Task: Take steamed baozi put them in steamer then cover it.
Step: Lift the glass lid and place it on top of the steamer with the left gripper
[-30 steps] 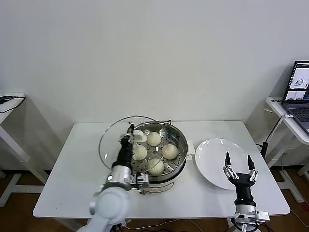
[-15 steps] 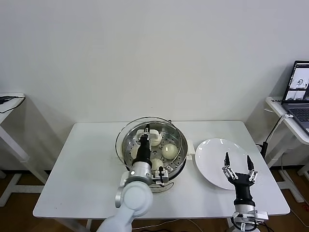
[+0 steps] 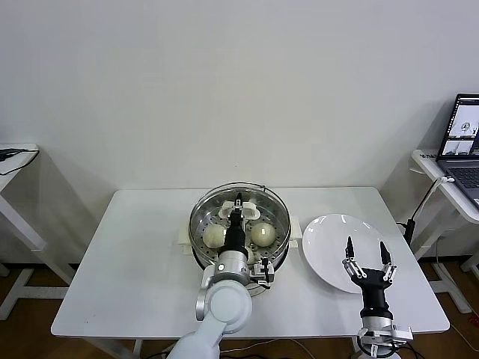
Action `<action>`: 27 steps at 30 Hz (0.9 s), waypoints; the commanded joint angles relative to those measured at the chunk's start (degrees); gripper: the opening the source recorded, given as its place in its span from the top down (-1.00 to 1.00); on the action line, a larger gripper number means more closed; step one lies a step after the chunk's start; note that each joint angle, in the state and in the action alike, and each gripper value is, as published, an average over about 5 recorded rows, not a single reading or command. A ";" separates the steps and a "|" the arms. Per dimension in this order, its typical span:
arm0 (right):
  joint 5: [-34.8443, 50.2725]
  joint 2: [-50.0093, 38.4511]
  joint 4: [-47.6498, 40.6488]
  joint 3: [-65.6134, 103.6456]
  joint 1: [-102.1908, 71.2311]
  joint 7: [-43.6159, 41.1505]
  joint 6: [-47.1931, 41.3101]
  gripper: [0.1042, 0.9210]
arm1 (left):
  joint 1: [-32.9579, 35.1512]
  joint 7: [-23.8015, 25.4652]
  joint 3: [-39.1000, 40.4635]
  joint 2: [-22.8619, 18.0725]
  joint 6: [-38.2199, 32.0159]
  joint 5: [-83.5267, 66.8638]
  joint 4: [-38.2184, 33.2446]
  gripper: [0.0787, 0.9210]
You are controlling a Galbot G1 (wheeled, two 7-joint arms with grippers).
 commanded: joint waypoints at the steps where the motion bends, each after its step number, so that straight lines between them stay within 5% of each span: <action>1: -0.17 0.05 -0.52 -0.27 0.20 -0.05 0.04 -0.76 | 0.01 -1.11 0.13 -1.69 -0.15 3.15 1.78 0.72; 27: -0.47 -0.05 -0.81 -0.78 0.63 -0.31 -0.03 -0.76 | 1.30 -0.71 -0.27 -2.02 -0.32 2.61 2.03 0.72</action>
